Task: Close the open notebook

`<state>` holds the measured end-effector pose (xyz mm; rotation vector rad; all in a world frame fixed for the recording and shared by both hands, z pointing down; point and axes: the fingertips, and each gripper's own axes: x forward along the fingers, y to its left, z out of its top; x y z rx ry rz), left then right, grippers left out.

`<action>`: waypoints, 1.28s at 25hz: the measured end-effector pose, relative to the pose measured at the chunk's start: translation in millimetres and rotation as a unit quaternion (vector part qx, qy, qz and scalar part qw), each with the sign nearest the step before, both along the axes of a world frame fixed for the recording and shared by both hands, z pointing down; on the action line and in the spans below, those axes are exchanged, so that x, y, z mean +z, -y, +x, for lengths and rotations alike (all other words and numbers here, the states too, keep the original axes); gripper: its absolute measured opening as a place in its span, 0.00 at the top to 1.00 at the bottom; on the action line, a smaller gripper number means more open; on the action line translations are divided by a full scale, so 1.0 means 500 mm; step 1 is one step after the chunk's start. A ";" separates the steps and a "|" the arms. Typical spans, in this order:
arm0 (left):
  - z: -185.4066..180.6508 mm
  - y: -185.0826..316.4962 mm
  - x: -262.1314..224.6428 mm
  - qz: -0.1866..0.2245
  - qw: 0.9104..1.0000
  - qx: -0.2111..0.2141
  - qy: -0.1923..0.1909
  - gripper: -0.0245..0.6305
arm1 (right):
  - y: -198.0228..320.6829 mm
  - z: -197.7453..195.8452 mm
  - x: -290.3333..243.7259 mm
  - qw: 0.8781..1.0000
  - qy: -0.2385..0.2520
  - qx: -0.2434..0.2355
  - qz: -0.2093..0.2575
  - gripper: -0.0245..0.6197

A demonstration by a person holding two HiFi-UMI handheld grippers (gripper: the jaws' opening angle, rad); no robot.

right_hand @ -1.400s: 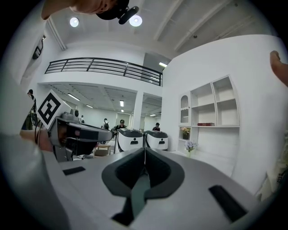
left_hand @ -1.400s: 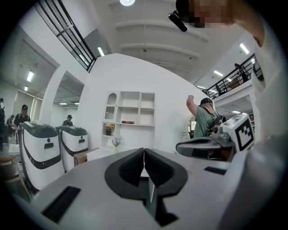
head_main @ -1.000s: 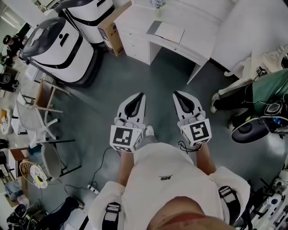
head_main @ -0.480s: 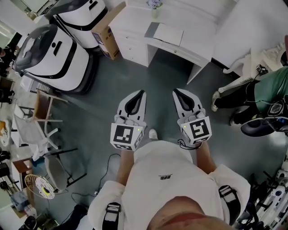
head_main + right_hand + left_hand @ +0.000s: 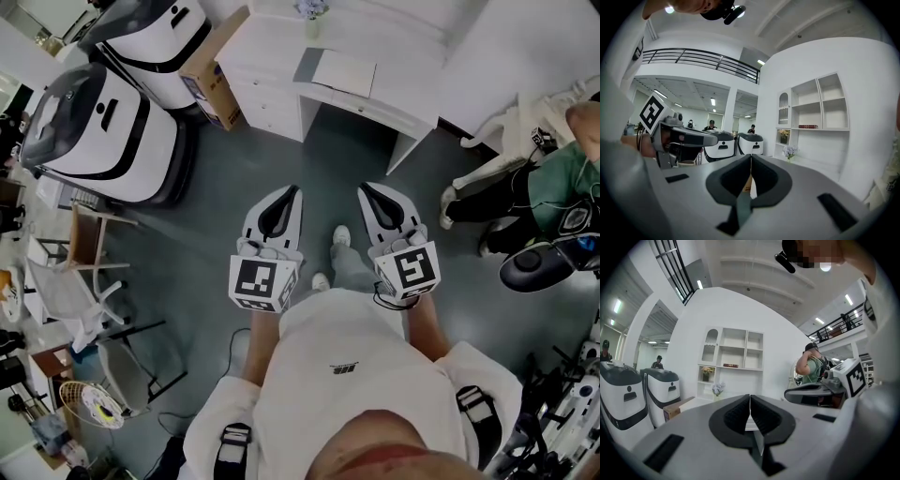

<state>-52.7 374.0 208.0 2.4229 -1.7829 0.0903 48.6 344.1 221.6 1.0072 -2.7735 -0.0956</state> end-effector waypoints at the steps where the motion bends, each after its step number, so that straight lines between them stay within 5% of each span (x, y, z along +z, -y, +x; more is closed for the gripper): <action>1: -0.001 0.008 0.001 -0.001 1.000 0.000 0.001 0.96 | 0.008 -0.001 0.000 1.000 0.000 0.001 0.000 0.97; 32: -0.040 0.462 0.022 -0.030 0.997 -0.069 0.007 0.96 | 0.493 -0.054 0.021 0.997 0.010 -0.071 -0.029 0.97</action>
